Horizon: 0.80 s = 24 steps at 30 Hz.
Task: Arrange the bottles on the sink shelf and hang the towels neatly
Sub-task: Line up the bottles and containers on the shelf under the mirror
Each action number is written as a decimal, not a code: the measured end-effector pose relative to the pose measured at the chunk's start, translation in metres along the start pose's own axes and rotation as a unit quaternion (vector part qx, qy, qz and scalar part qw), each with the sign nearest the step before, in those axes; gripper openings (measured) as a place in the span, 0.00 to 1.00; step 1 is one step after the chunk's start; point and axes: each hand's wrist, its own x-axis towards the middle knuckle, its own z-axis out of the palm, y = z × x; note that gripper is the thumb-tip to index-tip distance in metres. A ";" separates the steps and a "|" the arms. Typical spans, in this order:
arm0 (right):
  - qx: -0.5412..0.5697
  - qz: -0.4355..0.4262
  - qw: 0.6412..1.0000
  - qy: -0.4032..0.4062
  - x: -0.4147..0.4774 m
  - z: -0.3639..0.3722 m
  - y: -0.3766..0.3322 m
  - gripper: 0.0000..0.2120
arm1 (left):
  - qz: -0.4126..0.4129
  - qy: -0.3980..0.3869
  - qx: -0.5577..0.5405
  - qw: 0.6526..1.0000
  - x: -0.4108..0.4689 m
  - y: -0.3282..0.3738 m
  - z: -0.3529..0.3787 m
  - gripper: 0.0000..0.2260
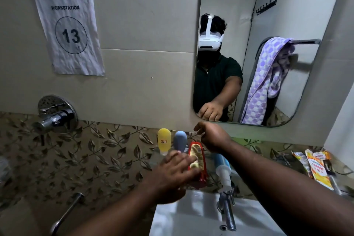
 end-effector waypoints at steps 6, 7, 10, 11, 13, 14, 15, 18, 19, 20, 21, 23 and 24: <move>-0.002 -0.006 1.000 0.021 -0.019 -0.016 0.003 0.20 | -0.019 0.090 -0.018 0.996 0.017 0.033 0.017 0.14; 0.000 -0.007 1.000 0.020 -0.022 -0.017 0.004 0.20 | -0.019 0.103 -0.020 0.994 0.021 0.033 0.018 0.12; 0.007 -0.017 1.000 0.001 -0.028 -0.023 0.008 0.20 | -0.009 0.115 -0.016 0.993 0.028 0.033 0.016 0.14; 0.009 -0.023 1.000 -0.011 -0.030 -0.026 0.010 0.20 | -0.015 0.117 -0.021 0.993 0.030 0.032 0.013 0.16; 0.020 -0.035 0.998 -0.038 -0.033 -0.031 0.013 0.20 | -0.045 0.136 -0.048 0.988 0.036 0.027 0.002 0.17; 0.034 -0.040 0.997 -0.056 -0.035 -0.033 0.015 0.21 | -0.066 0.141 -0.075 0.985 0.042 0.024 -0.006 0.15; 0.054 -0.043 0.994 -0.079 -0.037 -0.035 0.016 0.22 | -0.089 0.133 -0.109 0.981 0.050 0.020 -0.017 0.13; 0.132 -0.035 0.980 -0.142 -0.039 -0.036 0.021 0.24 | -0.156 0.084 -0.195 0.965 0.072 0.005 -0.050 0.08; 0.154 -0.022 0.977 -0.143 -0.038 -0.035 0.023 0.24 | -0.176 0.063 -0.206 0.960 0.079 -0.002 -0.057 0.09; 0.173 -0.011 0.975 -0.137 -0.037 -0.034 0.025 0.23 | -0.195 0.039 -0.216 0.956 0.086 -0.008 -0.063 0.11; 0.188 -0.001 0.974 -0.126 -0.036 -0.032 0.027 0.22 | -0.210 0.015 -0.229 0.951 0.092 -0.015 -0.069 0.13; 0.212 0.019 0.972 -0.099 -0.034 -0.026 0.029 0.23 | -0.222 -0.020 -0.254 0.941 0.105 -0.027 -0.077 0.14; 0.218 0.029 0.972 -0.082 -0.033 -0.023 0.028 0.25 | -0.224 -0.035 -0.262 0.938 0.112 -0.033 -0.080 0.13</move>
